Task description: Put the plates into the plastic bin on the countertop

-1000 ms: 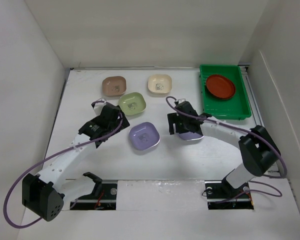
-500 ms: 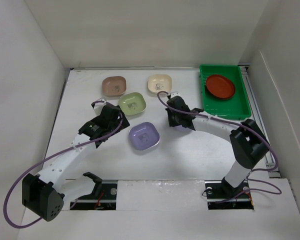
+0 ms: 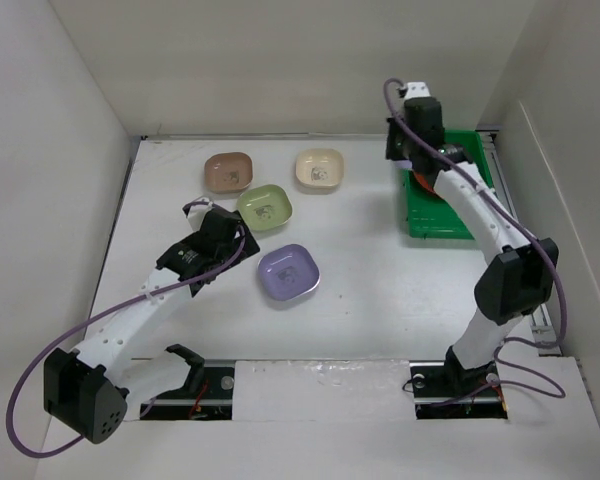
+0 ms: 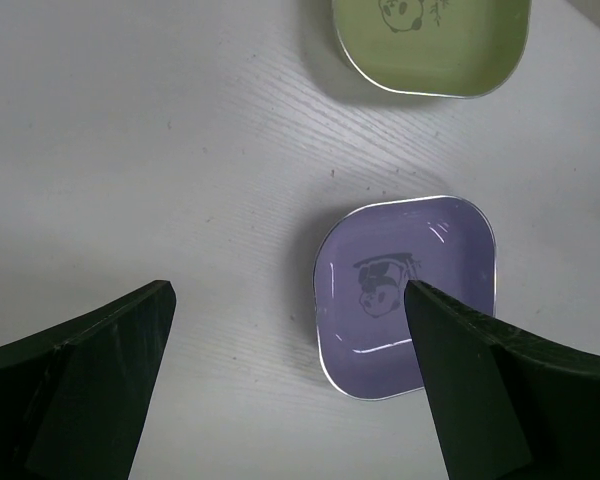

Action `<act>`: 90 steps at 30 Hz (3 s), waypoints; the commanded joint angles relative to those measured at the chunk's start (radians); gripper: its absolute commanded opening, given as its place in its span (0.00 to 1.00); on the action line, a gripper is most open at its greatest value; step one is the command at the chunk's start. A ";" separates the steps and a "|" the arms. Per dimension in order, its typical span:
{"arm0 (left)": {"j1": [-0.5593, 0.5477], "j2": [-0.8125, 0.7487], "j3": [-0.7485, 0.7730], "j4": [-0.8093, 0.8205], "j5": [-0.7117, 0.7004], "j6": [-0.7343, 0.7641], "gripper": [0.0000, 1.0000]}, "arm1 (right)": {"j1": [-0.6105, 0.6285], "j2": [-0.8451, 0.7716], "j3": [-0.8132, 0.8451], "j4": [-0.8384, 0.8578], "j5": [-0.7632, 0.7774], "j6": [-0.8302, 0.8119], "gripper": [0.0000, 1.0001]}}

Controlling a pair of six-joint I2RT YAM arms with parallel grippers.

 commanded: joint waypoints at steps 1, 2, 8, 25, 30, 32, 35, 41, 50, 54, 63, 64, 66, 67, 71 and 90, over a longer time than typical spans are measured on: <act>0.003 -0.026 0.002 0.020 0.016 0.013 1.00 | -0.082 0.094 0.092 -0.069 -0.005 -0.065 0.00; 0.003 -0.026 0.002 0.020 0.016 0.013 1.00 | -0.119 0.121 0.150 -0.083 -0.006 -0.065 0.00; 0.003 -0.017 0.002 0.029 0.025 0.022 1.00 | -0.220 0.387 0.417 -0.216 0.013 -0.065 0.00; 0.003 -0.026 -0.016 0.057 0.056 0.040 1.00 | -0.273 0.493 0.508 -0.217 0.031 -0.055 1.00; 0.003 -0.026 -0.028 0.057 0.045 0.022 1.00 | -0.224 0.381 0.470 -0.216 0.031 -0.043 1.00; 0.003 -0.026 -0.048 0.070 0.034 0.010 1.00 | -0.190 0.278 0.413 -0.216 0.022 -0.031 1.00; 0.003 0.028 -0.071 0.095 0.062 -0.006 1.00 | -0.067 0.109 0.194 -0.123 -0.005 -0.022 1.00; 0.003 0.060 -0.093 0.139 0.072 -0.027 1.00 | 0.238 -0.020 -0.171 0.003 -0.006 0.067 1.00; 0.003 0.024 -0.131 0.130 0.062 -0.061 1.00 | 0.464 0.063 -0.389 0.113 0.004 0.175 0.83; 0.003 0.011 -0.131 0.121 0.051 -0.061 1.00 | 0.464 0.126 -0.426 0.162 -0.006 0.175 0.80; 0.003 0.000 -0.113 0.091 0.031 -0.061 1.00 | 0.464 0.145 -0.446 0.173 -0.027 0.164 0.01; 0.003 0.000 -0.113 0.091 0.019 -0.061 1.00 | 0.464 0.134 -0.446 0.161 -0.018 0.164 0.00; 0.003 0.000 -0.102 0.080 0.019 -0.061 1.00 | 0.455 0.078 -0.466 0.115 0.013 0.153 0.00; 0.003 0.000 -0.102 0.080 0.010 -0.061 1.00 | 0.455 0.051 -0.475 0.101 0.045 0.153 0.00; 0.003 0.009 -0.084 0.080 0.010 -0.061 1.00 | 0.355 -0.084 -0.495 0.038 0.088 0.153 0.00; 0.003 0.174 0.070 0.156 0.086 0.030 1.00 | -0.501 0.137 0.027 -0.017 -0.053 0.176 0.00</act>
